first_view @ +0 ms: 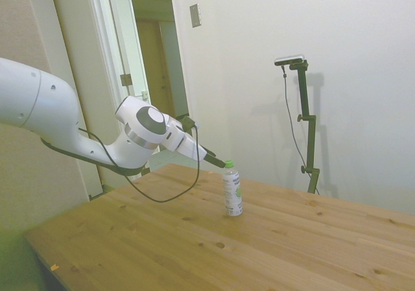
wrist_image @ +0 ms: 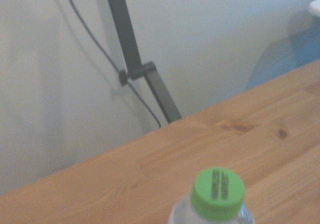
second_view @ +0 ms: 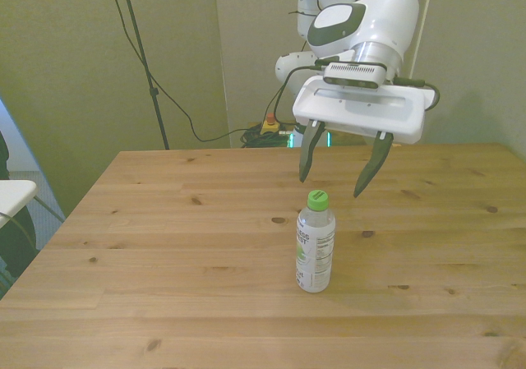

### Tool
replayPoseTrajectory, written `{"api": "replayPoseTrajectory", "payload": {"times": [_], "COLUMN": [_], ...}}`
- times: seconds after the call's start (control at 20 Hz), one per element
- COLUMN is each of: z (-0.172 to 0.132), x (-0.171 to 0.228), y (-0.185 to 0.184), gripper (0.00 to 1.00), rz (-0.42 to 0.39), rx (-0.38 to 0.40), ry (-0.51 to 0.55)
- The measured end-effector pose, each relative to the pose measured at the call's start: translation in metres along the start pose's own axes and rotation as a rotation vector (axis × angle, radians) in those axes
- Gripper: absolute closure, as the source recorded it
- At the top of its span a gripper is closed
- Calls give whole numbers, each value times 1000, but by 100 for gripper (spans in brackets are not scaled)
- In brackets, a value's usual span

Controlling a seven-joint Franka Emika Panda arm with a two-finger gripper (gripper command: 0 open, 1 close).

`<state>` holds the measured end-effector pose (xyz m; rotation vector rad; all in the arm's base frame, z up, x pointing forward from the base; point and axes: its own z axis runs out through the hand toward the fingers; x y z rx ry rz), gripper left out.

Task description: Stand the water bottle

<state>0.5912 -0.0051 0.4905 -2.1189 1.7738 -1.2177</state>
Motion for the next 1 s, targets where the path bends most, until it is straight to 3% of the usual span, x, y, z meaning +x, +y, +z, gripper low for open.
{"api": "replayPoseTrajectory", "payload": {"times": [0.3,0.7,1.0], "z": [-19,-31,-44], "x": [-22,-18,-44], "y": [28,55,66], "gripper": [0,0,0], "rz": [-126,-291,-450], "rx": [-162,-351,-442], "ry": [-177,-419,-587]}}
